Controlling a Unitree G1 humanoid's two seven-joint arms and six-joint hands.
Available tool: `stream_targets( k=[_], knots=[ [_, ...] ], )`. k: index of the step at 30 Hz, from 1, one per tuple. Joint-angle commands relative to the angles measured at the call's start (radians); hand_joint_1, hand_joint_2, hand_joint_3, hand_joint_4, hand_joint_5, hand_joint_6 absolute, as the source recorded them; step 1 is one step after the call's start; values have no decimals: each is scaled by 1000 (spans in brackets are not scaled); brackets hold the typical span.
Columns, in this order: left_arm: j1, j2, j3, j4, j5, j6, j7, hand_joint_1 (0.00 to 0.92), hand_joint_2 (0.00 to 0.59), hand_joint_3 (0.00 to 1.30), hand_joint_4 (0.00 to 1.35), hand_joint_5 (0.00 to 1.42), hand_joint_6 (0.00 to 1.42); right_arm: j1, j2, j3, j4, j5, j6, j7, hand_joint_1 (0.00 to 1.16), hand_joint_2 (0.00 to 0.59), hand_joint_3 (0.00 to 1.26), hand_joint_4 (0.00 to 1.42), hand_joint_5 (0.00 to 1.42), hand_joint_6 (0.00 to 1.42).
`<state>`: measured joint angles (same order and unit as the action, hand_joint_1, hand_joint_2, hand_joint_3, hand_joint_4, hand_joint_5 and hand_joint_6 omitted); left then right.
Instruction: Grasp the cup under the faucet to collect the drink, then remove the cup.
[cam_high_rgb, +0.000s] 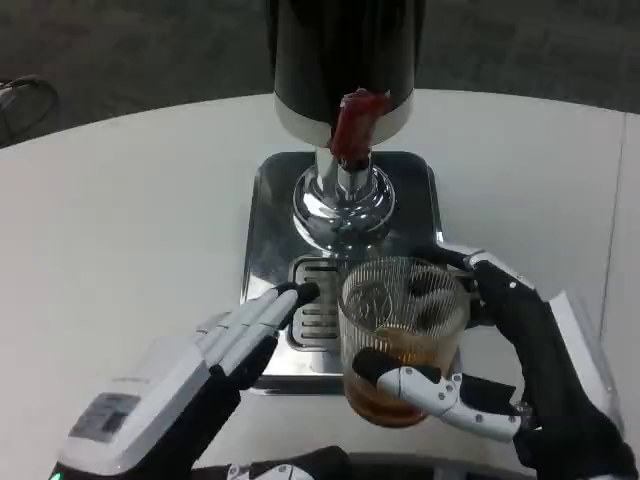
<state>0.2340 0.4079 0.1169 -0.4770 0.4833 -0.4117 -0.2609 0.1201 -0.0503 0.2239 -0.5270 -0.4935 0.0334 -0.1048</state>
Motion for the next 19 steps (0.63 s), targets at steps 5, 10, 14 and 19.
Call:
stream_targets(
  k=[5, 10, 14, 19],
  knots=[
    [-8, 5, -23, 1, 28, 35, 20, 0, 104, 27, 0, 30, 78, -3, -7, -5, -37, 12, -55, -2, 964, 182, 770, 824, 861, 517],
    [-15, 5, -26, 1, 40, 50, 23, 0, 103, 22, 0, 27, 76, -4, -8, -9, -36, 19, -54, -1, 967, 179, 777, 827, 871, 519],
    [-22, 5, -31, 3, 44, 57, 22, 0, 103, 19, 0, 23, 75, -7, -8, -11, -34, 22, -53, -1, 968, 179, 779, 827, 873, 534],
    [-30, 5, -35, 6, 47, 68, 24, 0, 102, 17, 0, 18, 71, -10, -9, -12, -29, 21, -53, -2, 968, 179, 779, 827, 873, 537]
  ],
)
